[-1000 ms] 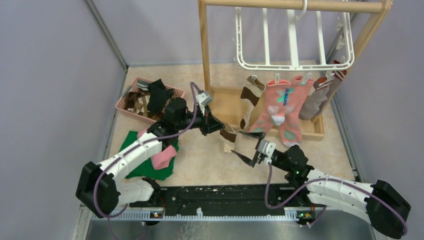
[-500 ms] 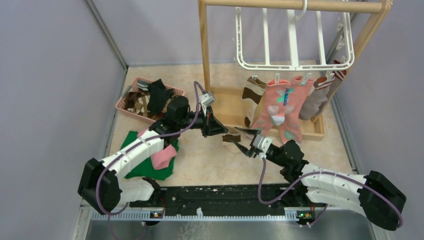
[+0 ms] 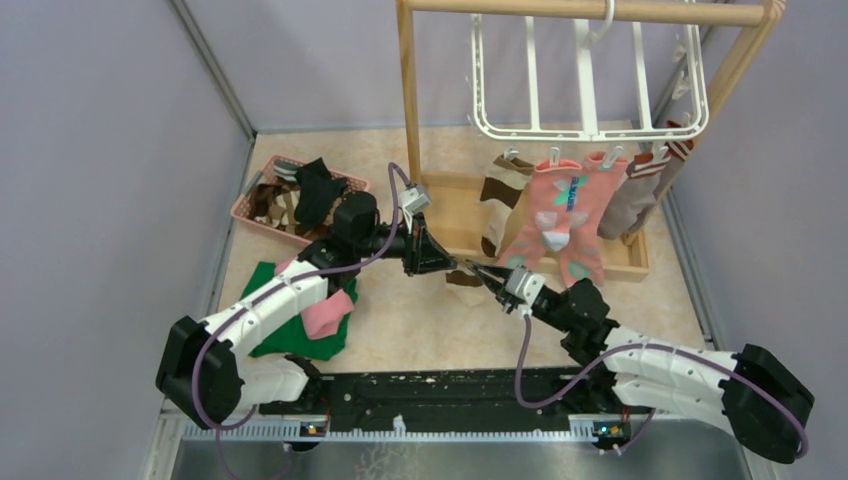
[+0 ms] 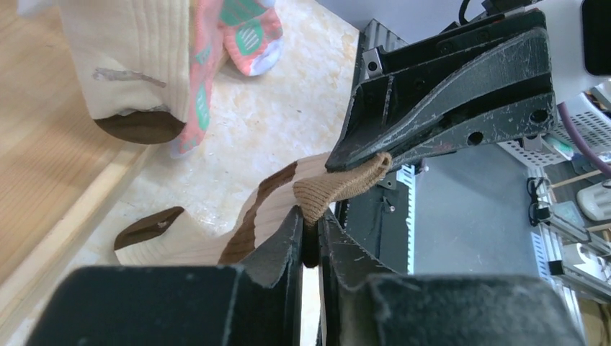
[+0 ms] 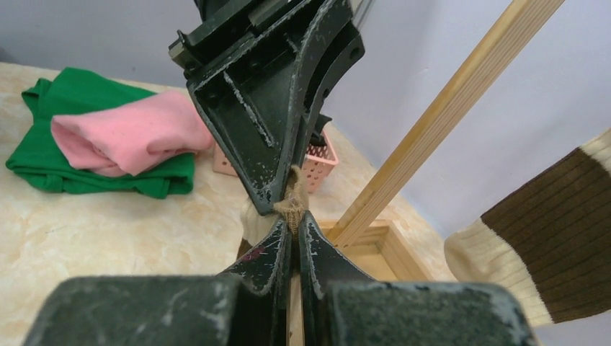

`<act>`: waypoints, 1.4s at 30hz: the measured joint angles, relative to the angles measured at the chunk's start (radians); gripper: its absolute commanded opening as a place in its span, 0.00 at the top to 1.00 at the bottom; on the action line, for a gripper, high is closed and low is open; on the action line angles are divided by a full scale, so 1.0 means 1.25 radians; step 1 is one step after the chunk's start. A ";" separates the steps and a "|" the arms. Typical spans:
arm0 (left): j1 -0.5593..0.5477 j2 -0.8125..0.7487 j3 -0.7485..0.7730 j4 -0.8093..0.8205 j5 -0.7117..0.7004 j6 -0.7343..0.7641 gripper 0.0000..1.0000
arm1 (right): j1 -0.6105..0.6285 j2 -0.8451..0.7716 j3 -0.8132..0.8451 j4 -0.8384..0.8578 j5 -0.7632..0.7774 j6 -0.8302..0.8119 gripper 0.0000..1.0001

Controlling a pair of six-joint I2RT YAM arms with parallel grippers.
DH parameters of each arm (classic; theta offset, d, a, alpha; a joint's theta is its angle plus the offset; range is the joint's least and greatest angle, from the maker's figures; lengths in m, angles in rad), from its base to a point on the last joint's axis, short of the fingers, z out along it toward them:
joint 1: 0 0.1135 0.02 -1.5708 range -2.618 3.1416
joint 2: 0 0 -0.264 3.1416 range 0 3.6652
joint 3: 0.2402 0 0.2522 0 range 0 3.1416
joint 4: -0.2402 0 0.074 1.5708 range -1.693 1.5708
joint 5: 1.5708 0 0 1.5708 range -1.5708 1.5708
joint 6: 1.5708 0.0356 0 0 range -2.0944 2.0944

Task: Clip the socks to the hanger
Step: Pick up the sock from the bin.

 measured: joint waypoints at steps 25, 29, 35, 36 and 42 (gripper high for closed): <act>-0.025 -0.227 -0.389 0.671 -0.067 0.241 0.28 | 0.000 -0.136 -0.001 -0.068 0.009 0.189 1.00; -0.027 -0.171 -0.364 0.703 -0.062 0.224 0.35 | 0.000 -0.138 -0.001 -0.068 0.009 0.190 1.00; -0.026 -0.164 -0.348 0.698 -0.107 0.174 0.08 | 0.000 -0.143 -0.001 -0.070 0.026 0.190 1.00; -0.023 -0.168 -0.344 0.688 -0.118 0.167 0.02 | 0.000 -0.146 -0.001 -0.070 0.032 0.190 1.00; 0.013 -0.164 -0.256 0.617 -0.146 0.100 0.01 | 0.000 -0.168 -0.001 -0.069 0.078 0.187 1.00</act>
